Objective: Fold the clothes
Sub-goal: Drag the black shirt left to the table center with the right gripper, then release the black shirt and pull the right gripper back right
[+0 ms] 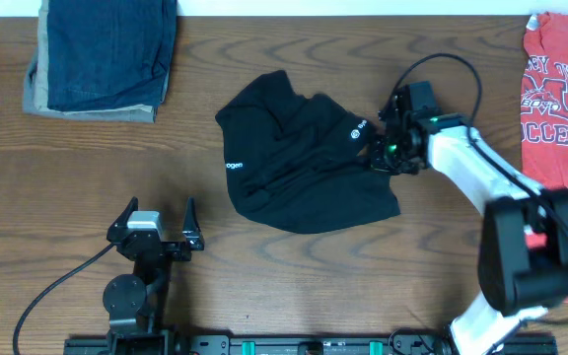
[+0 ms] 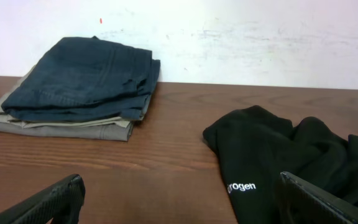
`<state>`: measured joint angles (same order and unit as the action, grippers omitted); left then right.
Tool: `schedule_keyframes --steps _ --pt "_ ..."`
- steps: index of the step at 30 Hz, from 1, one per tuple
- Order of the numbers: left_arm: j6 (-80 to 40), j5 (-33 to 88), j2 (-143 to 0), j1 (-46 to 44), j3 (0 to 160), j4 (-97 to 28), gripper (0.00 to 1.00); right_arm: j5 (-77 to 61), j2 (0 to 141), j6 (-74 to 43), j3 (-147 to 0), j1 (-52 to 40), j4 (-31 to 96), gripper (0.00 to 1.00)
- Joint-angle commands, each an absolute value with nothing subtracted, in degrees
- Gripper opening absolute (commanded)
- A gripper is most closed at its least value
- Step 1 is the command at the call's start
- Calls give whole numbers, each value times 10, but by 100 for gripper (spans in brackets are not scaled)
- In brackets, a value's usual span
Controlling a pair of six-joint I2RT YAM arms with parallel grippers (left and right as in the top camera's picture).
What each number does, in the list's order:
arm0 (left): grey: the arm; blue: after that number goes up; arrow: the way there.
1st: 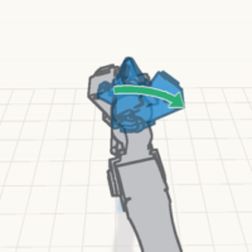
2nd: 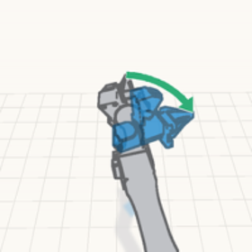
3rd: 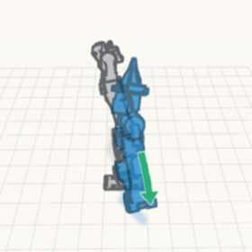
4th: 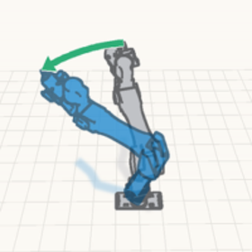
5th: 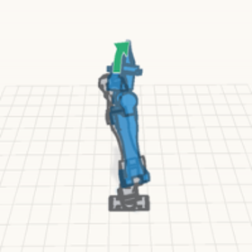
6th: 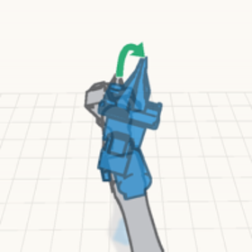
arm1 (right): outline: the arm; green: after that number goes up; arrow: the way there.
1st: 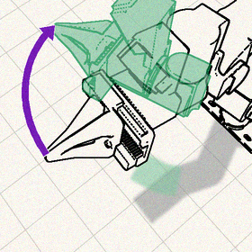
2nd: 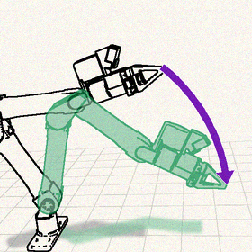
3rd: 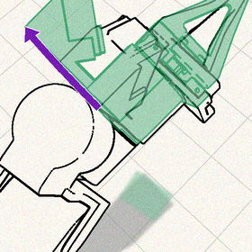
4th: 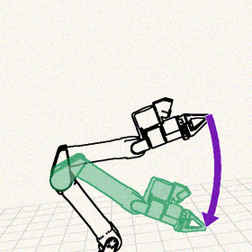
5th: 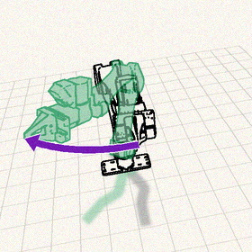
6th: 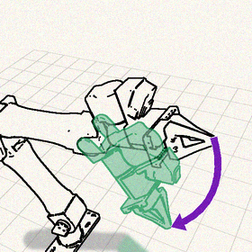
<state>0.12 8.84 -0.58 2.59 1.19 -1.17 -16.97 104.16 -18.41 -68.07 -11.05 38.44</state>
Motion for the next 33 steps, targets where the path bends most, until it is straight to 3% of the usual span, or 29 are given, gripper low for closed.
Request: schedule_keyframes --steps 1,15,25,31,33 --pt "9 99 -2 29 2 -30 98 -117 953 -183 -710 -98 420 1" --pt "9 99 -2 29 2 -30 98 25 699 -310 -710 -96 715 1" --pt "9 99 -2 29 2 -30 98 131 514 -402 -708 -78 812 2" --pt "9 99 -2 29 2 -30 98 132 453 -400 -708 -63 813 19" --pt "9 99 -2 29 2 -30 98 133 454 -395 -708 -63 812 32"
